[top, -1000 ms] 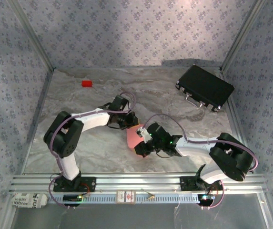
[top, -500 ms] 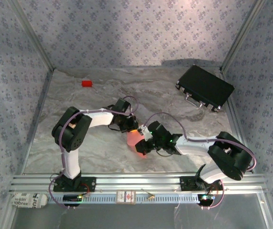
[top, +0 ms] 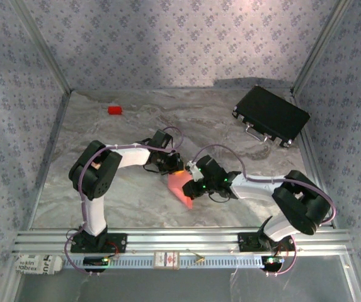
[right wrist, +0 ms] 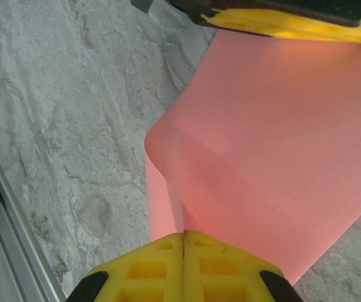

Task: Fold a paper plane with a square sheet of paper (pick it up from the middle)
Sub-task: Third fold the triangle at the center of the table.

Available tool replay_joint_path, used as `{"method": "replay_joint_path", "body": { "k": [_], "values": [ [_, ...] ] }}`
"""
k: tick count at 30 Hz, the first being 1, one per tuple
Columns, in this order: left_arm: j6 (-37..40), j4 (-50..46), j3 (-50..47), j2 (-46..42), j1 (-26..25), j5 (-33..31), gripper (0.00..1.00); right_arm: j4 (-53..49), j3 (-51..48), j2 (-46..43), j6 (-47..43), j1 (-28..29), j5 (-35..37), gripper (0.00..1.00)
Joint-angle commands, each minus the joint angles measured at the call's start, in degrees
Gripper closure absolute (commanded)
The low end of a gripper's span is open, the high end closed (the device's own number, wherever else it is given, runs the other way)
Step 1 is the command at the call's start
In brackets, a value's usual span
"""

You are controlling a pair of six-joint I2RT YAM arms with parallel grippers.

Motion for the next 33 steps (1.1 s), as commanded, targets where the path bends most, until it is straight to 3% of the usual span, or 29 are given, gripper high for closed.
{"method": "replay_joint_path", "body": {
  "k": [1,33],
  "values": [
    [0.5,-1.7,-1.5,1.1,0.1,-1.1,0.91,-3.7,2.0,0.9,-1.3,-0.2,2.6,0.98],
    [-0.8,-0.3,-2.6,0.3,0.0,-1.3,0.91,-12.7,6.5,3.7,-2.2,0.7,10.0,0.99]
  ]
}}
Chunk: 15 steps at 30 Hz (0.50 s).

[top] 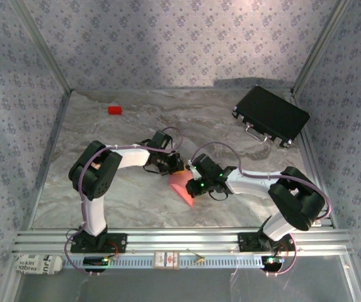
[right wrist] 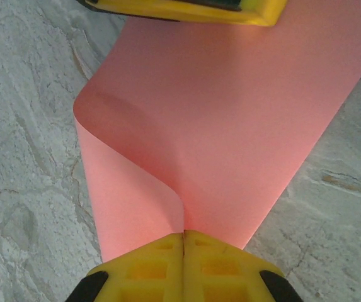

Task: Fold a paper plane with a square sheet of paper (pick it up from the middle)
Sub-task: Third fold the triangle at the center of the table.

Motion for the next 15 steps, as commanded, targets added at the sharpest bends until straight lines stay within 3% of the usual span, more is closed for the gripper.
{"method": "replay_joint_path", "body": {
  "k": [1,15],
  "values": [
    [-0.2,-2.6,-1.5,0.5,0.1,-1.7,0.91,-1.6,1.4,0.9,-0.7,0.4,1.6,0.99],
    [-0.2,-2.9,-1.3,0.3,0.1,-1.8,0.91,-2.8,2.4,1.6,-0.8,0.5,2.5,0.99]
  ]
}}
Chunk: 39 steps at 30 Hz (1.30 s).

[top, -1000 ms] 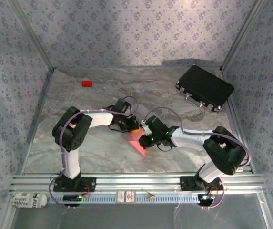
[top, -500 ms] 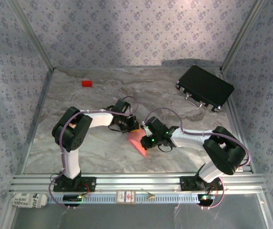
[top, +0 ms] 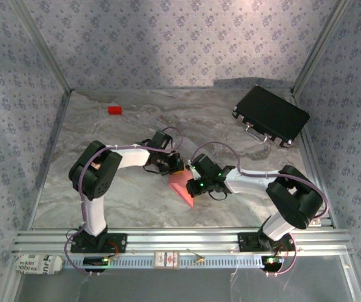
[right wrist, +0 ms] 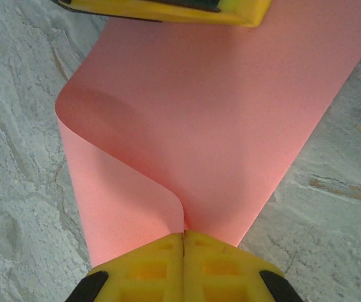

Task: Fold a paper plane with a square sheet of paper (pick it up from the middle)
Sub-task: Third fold the triangle at the center of the table.

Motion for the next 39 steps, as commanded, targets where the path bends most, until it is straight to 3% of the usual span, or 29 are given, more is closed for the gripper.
{"method": "replay_joint_path", "body": {
  "k": [1,39],
  "values": [
    [-0.2,-2.9,-1.3,0.3,0.1,-1.8,0.91,-2.5,1.7,0.4,-0.8,0.4,1.3,0.99],
    [-0.5,-2.5,-1.8,0.5,0.0,-1.7,0.91,-3.3,1.3,1.6,-0.6,0.6,3.1,1.00]
  ]
}}
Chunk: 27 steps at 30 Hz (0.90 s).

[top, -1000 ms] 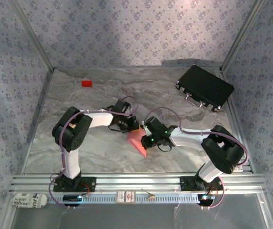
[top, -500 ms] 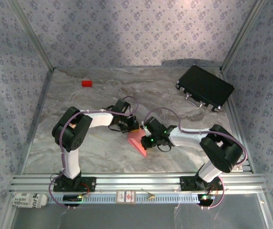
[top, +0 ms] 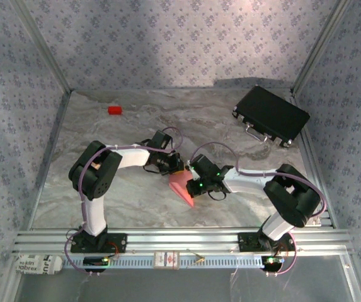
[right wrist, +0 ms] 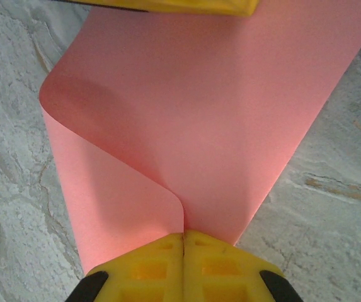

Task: Fold a paper plane with a square sheet of paper (pick it up from the middle)
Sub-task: Third fold the triangle at the center of the table.

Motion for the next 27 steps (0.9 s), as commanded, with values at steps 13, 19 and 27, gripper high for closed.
{"method": "replay_joint_path", "body": {
  "k": [13,19,27],
  "values": [
    [-0.4,-2.8,-1.2,0.4,0.1,-1.7,0.91,-2.2,-0.1,1.5,0.2,0.4,2.3,1.00],
    [-0.1,-3.6,-0.2,0.5,0.1,-1.8,0.91,-1.9,-0.9,1.8,0.5,0.4,2.5,1.00],
    [1.4,-5.5,1.1,-1.4,0.1,-1.7,0.87,-1.2,-1.5,2.2,0.7,0.4,2.5,1.00]
  ]
}}
